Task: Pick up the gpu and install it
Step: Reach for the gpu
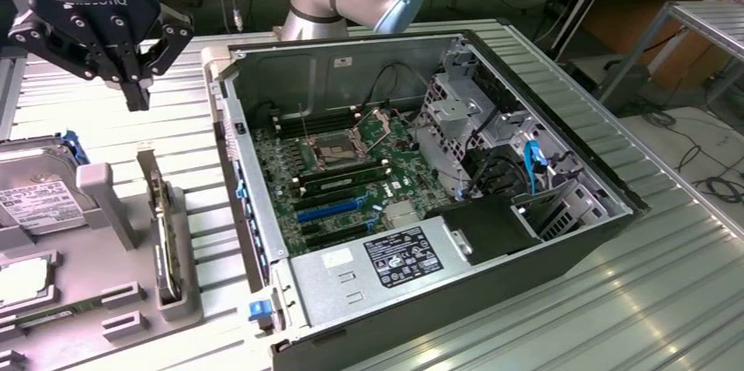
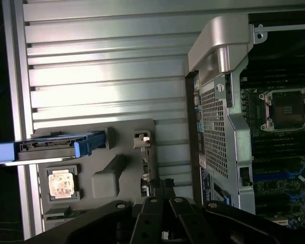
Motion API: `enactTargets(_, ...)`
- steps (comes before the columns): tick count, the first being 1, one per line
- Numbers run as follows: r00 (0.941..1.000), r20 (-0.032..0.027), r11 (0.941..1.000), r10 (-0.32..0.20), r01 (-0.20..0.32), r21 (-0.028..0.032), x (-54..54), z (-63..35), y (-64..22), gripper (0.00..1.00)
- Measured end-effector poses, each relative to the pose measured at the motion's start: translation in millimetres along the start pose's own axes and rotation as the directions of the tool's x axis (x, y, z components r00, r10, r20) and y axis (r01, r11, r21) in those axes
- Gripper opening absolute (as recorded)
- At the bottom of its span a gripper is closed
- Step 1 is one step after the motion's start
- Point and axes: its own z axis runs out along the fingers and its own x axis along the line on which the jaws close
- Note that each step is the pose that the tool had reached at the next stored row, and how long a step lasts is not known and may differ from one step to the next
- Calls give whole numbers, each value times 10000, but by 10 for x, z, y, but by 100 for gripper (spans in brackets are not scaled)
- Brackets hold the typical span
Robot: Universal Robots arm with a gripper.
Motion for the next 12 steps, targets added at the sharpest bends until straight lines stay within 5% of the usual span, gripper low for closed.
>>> enactTargets(2, 10000, 0, 10000, 1, -1, 0, 0, 0, 0, 11)
enactTargets(9, 10000, 0, 10000, 0, 0, 0, 0, 0, 0, 48)
enactTargets(12, 10000, 0, 10000, 0, 0, 0, 0, 0, 0, 48)
